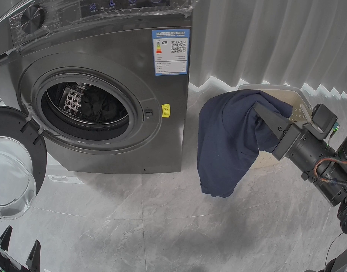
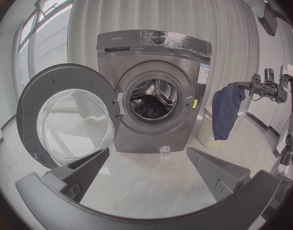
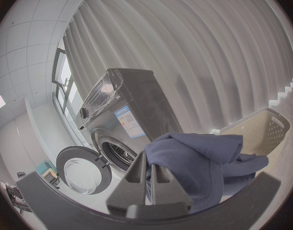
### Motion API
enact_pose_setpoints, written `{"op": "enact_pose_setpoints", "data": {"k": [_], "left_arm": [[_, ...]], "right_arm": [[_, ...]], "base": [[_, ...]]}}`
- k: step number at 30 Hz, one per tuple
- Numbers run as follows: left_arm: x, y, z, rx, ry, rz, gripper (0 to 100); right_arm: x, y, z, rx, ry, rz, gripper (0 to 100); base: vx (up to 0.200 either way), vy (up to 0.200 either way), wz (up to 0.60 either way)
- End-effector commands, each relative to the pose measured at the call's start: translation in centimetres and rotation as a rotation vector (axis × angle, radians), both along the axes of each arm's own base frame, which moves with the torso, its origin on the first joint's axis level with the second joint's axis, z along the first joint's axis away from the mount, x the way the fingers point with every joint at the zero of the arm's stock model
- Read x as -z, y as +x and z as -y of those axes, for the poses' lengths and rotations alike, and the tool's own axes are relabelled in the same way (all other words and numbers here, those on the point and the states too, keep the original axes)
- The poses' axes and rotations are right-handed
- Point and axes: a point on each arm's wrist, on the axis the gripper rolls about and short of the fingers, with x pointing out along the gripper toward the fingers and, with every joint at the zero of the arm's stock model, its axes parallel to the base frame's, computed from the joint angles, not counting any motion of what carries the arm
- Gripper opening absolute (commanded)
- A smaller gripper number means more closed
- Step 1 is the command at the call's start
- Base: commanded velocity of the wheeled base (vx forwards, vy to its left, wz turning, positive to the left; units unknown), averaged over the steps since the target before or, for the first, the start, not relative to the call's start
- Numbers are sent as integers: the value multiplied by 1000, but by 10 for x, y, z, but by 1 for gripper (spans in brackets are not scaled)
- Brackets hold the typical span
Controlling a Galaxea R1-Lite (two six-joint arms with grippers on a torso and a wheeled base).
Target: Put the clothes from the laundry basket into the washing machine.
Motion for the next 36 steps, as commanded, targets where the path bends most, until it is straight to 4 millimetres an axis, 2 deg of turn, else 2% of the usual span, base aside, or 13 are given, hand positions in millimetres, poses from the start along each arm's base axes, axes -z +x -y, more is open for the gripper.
{"op": "enact_pose_setpoints", "data": {"k": [1, 9, 15, 30, 36], "left_arm": [[5, 1, 0, 0, 0, -10, 100], [5, 1, 0, 0, 2, -10, 100], [5, 1, 0, 0, 2, -10, 100], [5, 1, 0, 0, 2, -10, 100], [5, 1, 0, 0, 2, -10, 100]], "right_arm": [[0, -1, 1, -1, 1, 2, 0], [-1, -2, 1, -4, 3, 6, 0], [-2, -2, 1, -11, -2, 11, 0], [-2, -2, 1, -8, -2, 11, 0], [-1, -2, 1, -10, -4, 9, 0]], "base": [[0, 200, 0], [0, 200, 0], [0, 0, 0], [-200, 0, 0], [0, 0, 0]]}}
